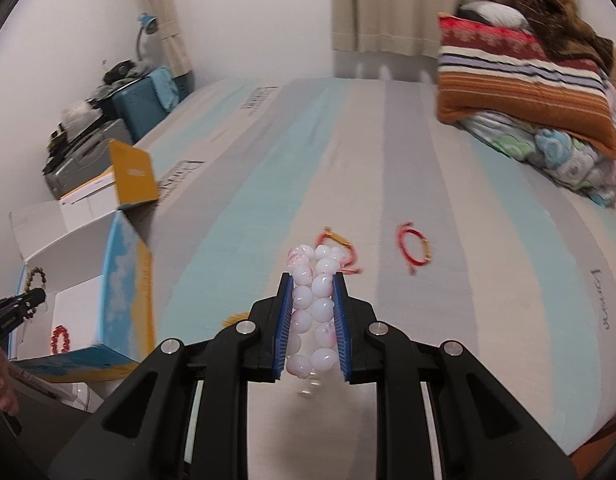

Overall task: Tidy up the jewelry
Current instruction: 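Lift and carry both bracelets over the white box with both tools, then open both tools to release the bracelets into the box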

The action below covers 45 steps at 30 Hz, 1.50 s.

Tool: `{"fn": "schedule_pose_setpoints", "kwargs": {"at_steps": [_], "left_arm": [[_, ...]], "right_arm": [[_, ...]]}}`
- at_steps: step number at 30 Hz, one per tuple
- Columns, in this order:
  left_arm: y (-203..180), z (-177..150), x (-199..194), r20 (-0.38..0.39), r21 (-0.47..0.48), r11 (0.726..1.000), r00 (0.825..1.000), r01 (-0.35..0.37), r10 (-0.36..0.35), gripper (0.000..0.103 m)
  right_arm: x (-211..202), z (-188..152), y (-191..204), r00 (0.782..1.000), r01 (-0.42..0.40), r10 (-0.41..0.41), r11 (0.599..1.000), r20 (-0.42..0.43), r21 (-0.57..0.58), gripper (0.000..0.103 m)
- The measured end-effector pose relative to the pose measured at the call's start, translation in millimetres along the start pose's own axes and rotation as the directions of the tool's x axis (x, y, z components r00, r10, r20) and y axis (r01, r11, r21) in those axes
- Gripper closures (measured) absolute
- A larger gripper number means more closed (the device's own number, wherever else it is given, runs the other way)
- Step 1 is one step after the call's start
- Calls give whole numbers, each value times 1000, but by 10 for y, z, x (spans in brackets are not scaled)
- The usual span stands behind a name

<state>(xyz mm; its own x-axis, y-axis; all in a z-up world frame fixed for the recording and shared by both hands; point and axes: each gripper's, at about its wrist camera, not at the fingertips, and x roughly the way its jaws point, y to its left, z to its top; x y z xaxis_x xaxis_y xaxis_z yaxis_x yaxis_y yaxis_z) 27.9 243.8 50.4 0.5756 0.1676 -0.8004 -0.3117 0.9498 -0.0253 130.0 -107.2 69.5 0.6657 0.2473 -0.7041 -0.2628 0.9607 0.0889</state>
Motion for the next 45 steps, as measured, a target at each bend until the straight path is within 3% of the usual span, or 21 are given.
{"fn": "schedule_pose_setpoints", "kwargs": {"at_steps": [22,37,45], "left_arm": [[928,-253,-3,-31,-104,990,995,-95,92,93],[1233,-406,265,-95,-166,982,993,-91,76,93],[1220,-429,453,-127,-169,983,990,-79,58,93]], "right_arm": [[113,-20,1882,976,-217,214,959,-35,-181,84],[461,-313,2702,955,-292,262,915,-143,-278,84],[661,-448,2894,946,-309,258,903,-197,-299,84]]}}
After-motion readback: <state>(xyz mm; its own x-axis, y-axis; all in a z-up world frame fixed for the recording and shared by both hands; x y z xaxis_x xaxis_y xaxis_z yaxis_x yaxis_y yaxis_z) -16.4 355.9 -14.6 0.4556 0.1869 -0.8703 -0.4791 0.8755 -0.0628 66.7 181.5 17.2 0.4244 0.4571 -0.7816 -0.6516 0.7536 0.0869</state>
